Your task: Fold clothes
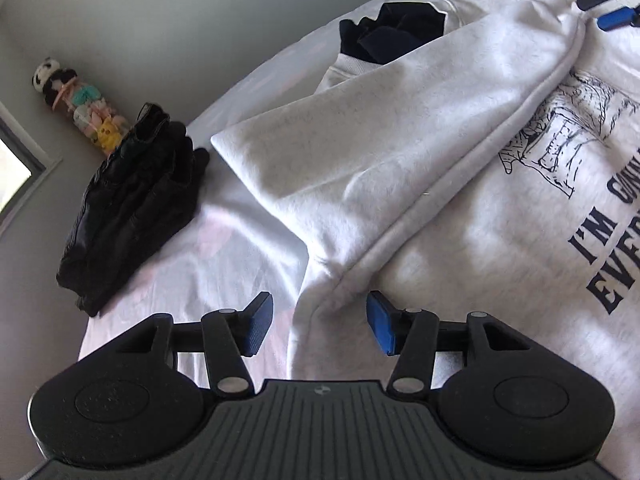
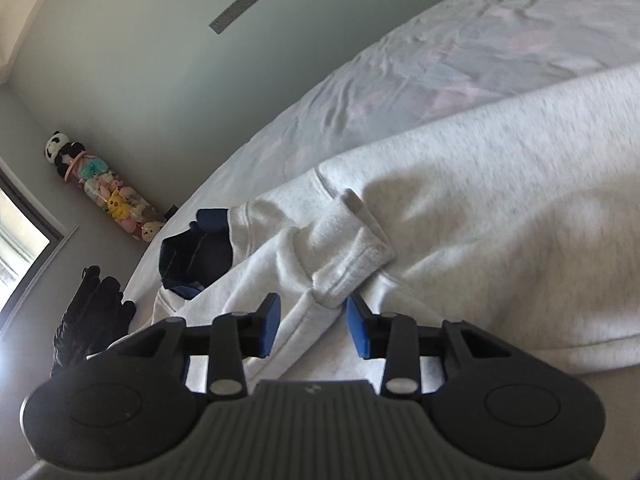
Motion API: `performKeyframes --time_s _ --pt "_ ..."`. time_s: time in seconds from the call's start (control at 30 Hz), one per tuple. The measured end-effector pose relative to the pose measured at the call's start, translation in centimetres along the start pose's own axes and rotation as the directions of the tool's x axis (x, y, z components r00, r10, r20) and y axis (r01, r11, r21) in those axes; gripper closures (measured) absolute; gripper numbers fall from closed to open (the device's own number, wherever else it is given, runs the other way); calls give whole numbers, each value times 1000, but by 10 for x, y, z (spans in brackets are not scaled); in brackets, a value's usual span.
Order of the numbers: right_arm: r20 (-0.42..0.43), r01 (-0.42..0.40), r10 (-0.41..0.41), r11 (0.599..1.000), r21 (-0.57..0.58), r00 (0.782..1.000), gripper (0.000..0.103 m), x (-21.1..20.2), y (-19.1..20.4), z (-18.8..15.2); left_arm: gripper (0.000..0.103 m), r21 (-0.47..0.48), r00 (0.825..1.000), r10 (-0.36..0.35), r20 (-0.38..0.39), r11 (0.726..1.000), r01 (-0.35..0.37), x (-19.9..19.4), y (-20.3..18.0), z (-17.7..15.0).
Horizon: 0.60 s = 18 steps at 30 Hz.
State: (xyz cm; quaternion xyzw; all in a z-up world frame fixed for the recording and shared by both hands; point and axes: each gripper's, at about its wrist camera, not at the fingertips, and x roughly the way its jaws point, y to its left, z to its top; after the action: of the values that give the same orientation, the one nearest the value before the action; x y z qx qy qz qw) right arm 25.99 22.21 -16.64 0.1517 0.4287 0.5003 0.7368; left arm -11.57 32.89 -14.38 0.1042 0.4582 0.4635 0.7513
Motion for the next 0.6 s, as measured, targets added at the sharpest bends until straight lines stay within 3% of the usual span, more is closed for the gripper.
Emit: performKeyframes --time_s 0.17,0.2,0.23,0.27,0.37,0.5,0.6 --pt "26 -4 2 997 78 1000 62 21 -13 9 46 161 990 101 104 980 -117 14 -26 1" --pt "32 -12 9 995 95 999 62 25 -16 10 47 145 990 91 104 984 -105 16 -24 2" --pt "36 -22 18 994 111 999 63 29 -18 11 55 128 991 81 104 987 -94 17 -22 2" --pt "42 -26 21 993 118 999 70 32 -19 11 68 112 992 70 104 990 -82 18 -20 2" --pt "56 -2 -4 995 101 998 87 33 -17 9 85 68 992 70 110 995 -78 22 -15 1" --pt "71 -33 26 994 101 997 91 22 -9 13 89 -7 984 123 128 992 -123 15 0 3" --pt "54 -56 52 995 77 997 92 14 5 14 91 -68 988 125 85 990 -119 16 15 -1"
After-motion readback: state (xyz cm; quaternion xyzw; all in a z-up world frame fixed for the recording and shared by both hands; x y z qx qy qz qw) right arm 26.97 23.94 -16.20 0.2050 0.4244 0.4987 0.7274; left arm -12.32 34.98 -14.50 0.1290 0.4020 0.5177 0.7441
